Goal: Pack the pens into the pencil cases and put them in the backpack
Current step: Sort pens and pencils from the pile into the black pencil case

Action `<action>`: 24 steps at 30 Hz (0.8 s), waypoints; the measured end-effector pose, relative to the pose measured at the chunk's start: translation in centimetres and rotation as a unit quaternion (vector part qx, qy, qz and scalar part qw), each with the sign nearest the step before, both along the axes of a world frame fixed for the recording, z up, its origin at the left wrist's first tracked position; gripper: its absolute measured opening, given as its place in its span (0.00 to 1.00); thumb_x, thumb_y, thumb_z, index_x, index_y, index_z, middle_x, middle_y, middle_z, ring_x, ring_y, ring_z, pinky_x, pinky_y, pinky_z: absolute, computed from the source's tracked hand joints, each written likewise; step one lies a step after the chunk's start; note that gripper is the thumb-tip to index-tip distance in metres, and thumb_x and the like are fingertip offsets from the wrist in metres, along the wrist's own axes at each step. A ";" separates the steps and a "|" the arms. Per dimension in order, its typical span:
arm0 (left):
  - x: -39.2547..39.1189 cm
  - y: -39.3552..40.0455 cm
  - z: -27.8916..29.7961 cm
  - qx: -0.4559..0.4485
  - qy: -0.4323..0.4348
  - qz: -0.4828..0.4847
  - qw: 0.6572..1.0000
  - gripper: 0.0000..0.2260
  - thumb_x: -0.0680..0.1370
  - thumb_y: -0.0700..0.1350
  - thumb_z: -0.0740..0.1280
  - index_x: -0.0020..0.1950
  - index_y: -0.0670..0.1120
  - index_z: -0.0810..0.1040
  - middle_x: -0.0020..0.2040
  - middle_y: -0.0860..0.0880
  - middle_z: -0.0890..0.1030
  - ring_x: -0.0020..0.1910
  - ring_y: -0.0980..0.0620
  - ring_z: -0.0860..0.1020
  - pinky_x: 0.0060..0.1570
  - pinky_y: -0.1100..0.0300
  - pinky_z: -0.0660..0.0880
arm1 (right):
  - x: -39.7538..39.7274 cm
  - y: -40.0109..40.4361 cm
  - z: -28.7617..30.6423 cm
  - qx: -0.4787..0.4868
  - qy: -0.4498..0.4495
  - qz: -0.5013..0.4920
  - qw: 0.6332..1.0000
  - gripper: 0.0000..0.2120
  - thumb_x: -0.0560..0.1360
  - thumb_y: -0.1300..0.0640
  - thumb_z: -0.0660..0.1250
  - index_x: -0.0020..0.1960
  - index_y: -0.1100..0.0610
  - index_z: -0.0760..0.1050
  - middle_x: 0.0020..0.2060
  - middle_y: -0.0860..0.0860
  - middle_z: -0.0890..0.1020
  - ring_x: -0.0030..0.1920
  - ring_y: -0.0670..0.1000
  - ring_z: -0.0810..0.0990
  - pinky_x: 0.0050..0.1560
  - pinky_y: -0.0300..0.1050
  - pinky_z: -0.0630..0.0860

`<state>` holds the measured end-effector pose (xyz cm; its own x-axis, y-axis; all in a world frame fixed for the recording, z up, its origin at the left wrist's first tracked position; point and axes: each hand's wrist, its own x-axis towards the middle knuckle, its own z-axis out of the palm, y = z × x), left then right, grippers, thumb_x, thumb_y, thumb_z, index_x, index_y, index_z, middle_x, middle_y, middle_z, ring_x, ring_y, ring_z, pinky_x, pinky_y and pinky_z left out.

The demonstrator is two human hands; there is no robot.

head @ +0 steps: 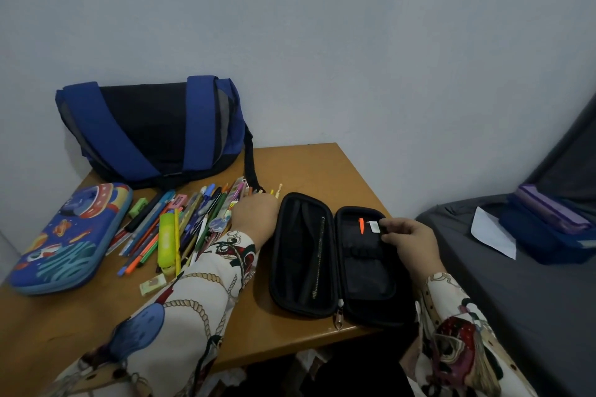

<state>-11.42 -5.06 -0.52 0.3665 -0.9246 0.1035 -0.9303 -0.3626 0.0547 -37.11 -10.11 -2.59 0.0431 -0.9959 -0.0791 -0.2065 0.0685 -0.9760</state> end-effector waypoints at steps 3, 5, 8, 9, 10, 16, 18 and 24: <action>0.7 -0.4 0.4 -0.011 0.092 0.039 0.995 0.09 0.80 0.41 0.59 0.41 0.44 0.73 0.42 0.45 0.76 0.40 0.45 0.75 0.40 0.55 0.70 | 1.2 0.4 1.3 -0.064 0.156 0.000 0.986 0.16 0.72 0.70 0.63 0.50 0.55 0.82 0.48 0.52 0.83 0.51 0.54 0.80 0.57 0.53 0.78; 1.3 -1.0 0.6 -0.022 0.144 0.055 0.988 0.12 0.79 0.43 0.62 0.36 0.44 0.70 0.37 0.46 0.72 0.39 0.45 0.74 0.41 0.55 0.69 | 2.7 1.4 2.1 -0.125 0.216 0.025 0.968 0.12 0.73 0.63 0.66 0.50 0.50 0.83 0.48 0.49 0.82 0.50 0.51 0.81 0.53 0.48 0.78; 2.0 -1.5 0.9 -0.036 0.173 0.058 0.982 0.15 0.77 0.41 0.63 0.31 0.44 0.66 0.32 0.47 0.69 0.37 0.44 0.73 0.40 0.55 0.70 | 5.8 3.9 2.6 -0.145 0.280 0.135 0.939 0.07 0.75 0.47 0.68 0.46 0.49 0.82 0.45 0.43 0.81 0.46 0.45 0.79 0.47 0.42 0.77; 2.0 -1.6 0.8 -0.036 0.170 0.054 0.983 0.15 0.77 0.42 0.63 0.30 0.44 0.66 0.31 0.47 0.69 0.37 0.45 0.73 0.40 0.55 0.70 | 6.8 4.6 2.4 -0.150 0.324 0.160 0.920 0.11 0.75 0.42 0.67 0.47 0.48 0.81 0.45 0.44 0.80 0.47 0.46 0.78 0.48 0.45 0.77; 2.0 -1.6 0.8 -0.032 0.162 0.048 0.985 0.16 0.77 0.43 0.64 0.31 0.44 0.66 0.31 0.47 0.70 0.38 0.46 0.73 0.41 0.55 0.70 | 7.6 5.2 2.1 -0.163 0.379 0.170 0.895 0.14 0.74 0.38 0.66 0.47 0.48 0.80 0.46 0.45 0.79 0.49 0.47 0.77 0.51 0.47 0.77; 0.9 -1.0 0.2 -0.041 0.060 0.040 0.997 0.06 0.80 0.40 0.61 0.46 0.43 0.77 0.36 0.48 0.72 0.39 0.47 0.74 0.39 0.55 0.69 | 8.8 5.7 0.8 -0.184 0.437 0.136 0.870 0.09 0.75 0.49 0.63 0.49 0.53 0.76 0.46 0.49 0.76 0.50 0.52 0.76 0.46 0.46 0.74; 1.0 -0.8 0.2 -0.047 0.055 0.029 0.997 0.06 0.80 0.40 0.62 0.45 0.43 0.76 0.35 0.49 0.71 0.42 0.46 0.77 0.39 0.55 0.69 | 8.4 5.6 0.5 -0.180 0.419 0.131 0.880 0.08 0.75 0.49 0.63 0.47 0.53 0.76 0.44 0.48 0.75 0.47 0.50 0.75 0.42 0.45 0.73; 1.8 0.1 2.8 -0.173 0.196 0.016 0.965 0.08 0.79 0.48 0.66 0.48 0.43 0.73 0.43 0.46 0.77 0.44 0.44 0.76 0.40 0.54 0.70 | 7.7 5.6 -0.4 -0.180 0.332 0.117 0.919 0.08 0.75 0.49 0.66 0.39 0.50 0.76 0.39 0.45 0.76 0.40 0.45 0.75 0.33 0.40 0.69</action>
<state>-9.61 -5.00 2.31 0.4689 -0.8467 0.2513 -0.8015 -0.2885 0.5238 -29.45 -4.53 -3.01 0.3204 -0.9324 0.1674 -0.7318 -0.3559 -0.5812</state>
